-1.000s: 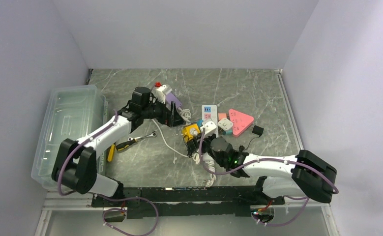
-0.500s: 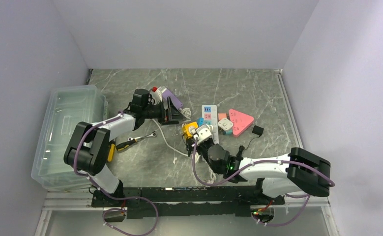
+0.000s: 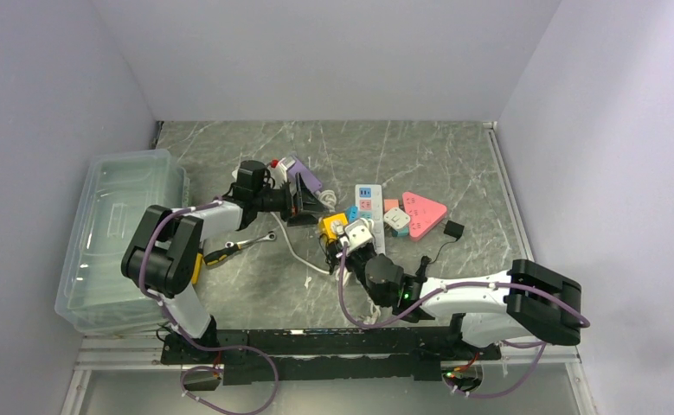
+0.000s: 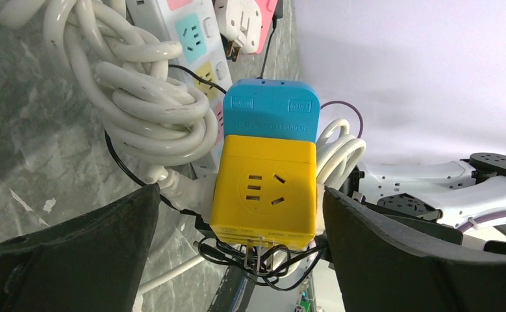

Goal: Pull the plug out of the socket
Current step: Remove the plug from the socket.

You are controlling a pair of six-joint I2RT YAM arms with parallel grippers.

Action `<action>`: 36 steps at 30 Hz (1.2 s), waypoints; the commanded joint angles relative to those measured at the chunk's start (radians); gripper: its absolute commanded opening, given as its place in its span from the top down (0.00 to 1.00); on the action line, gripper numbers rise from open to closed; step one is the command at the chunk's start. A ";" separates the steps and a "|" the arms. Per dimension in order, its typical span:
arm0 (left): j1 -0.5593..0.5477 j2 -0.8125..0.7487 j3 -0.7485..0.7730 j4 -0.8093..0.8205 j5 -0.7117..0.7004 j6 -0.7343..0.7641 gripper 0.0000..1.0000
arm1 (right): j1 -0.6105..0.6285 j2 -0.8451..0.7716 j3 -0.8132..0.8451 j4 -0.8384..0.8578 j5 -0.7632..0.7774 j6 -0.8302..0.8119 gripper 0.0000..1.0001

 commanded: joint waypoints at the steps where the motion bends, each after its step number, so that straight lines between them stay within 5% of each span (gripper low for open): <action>1: -0.003 0.008 0.007 0.038 0.040 -0.012 0.04 | 0.012 -0.047 0.085 0.206 0.035 -0.028 1.00; 22: -0.036 0.014 0.018 0.109 0.087 -0.035 0.21 | 0.015 0.043 0.099 0.268 0.074 -0.036 1.00; 36: -0.038 0.009 0.019 0.114 0.089 -0.023 0.57 | 0.011 0.068 0.105 0.258 0.091 -0.002 1.00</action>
